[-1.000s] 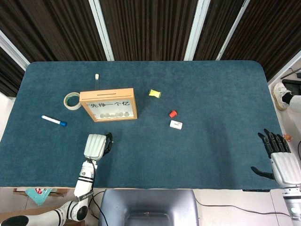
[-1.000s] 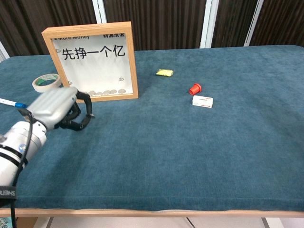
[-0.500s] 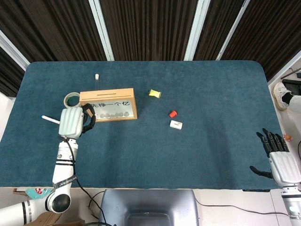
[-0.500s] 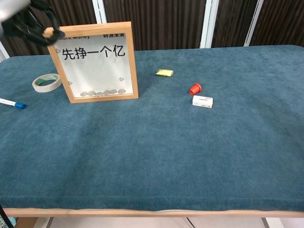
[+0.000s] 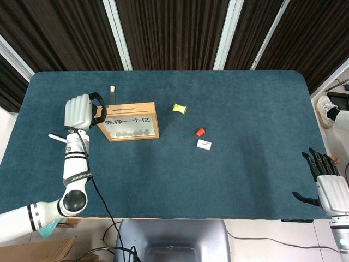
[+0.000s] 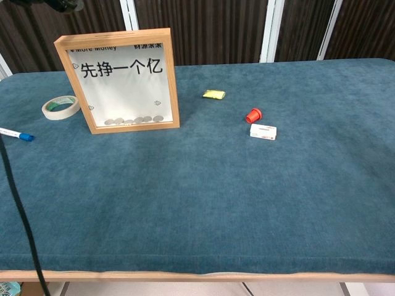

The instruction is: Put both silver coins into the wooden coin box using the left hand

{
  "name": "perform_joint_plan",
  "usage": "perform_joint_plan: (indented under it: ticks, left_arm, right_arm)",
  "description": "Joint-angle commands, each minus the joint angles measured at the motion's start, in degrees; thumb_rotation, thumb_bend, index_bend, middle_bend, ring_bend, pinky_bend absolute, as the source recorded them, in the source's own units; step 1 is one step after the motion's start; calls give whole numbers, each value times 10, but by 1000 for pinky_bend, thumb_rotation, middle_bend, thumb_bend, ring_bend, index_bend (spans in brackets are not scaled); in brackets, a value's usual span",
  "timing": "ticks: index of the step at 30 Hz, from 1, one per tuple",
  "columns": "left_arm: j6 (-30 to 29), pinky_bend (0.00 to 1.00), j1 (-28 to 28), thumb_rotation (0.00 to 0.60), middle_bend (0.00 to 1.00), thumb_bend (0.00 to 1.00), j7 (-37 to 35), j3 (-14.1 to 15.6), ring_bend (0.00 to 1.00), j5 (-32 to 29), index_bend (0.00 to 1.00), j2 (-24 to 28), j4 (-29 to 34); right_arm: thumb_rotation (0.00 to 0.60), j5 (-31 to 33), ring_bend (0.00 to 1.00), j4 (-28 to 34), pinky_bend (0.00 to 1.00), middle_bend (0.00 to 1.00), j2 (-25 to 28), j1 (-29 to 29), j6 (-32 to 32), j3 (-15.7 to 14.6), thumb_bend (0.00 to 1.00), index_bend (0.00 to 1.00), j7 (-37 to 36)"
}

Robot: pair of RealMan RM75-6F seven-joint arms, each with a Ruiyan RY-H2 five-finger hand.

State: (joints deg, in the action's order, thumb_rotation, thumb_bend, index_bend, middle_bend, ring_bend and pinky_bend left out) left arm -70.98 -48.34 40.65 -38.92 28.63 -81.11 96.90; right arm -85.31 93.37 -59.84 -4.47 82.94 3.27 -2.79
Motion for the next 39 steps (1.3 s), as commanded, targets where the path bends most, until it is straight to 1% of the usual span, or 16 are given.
perform_joint_plan:
  ticks: [1,11,20,26,39]
  left_arm:
    - [3,1000,-25,600,1000,531,-1,5,1000,-26,640,-12,-27]
    - [-3,1000,-63,600,1000,526,-10,28,1000,-46,635,-33,-60]
    - [-8,1000,-90,600,1000,523,-26,42,1000,-47,627,-59,-102]
    - [2,1000,-98,600,1000,524,-34,51,1000,-52,624,-69,-125]
    - [7,1000,-105,600,1000,520,-42,62,1000,-55,621,-70,-134]
  right_arm:
    - [600,0,0,-1,0,0,1,-1,-3,0,170,0,-1]
    - [600,0,0,-1,0,0,1,-1,-3,0,170,0,-2]
    - [600,-2,0,-1,0,0,2,-2,-3,-1,170,0,-6]
    - [600,0,0,-3,0,0,3,-1,-2,0,170,0,-11]
    - [600,2,0,-3,0,0,4,0,-1,2,169,0,-14]
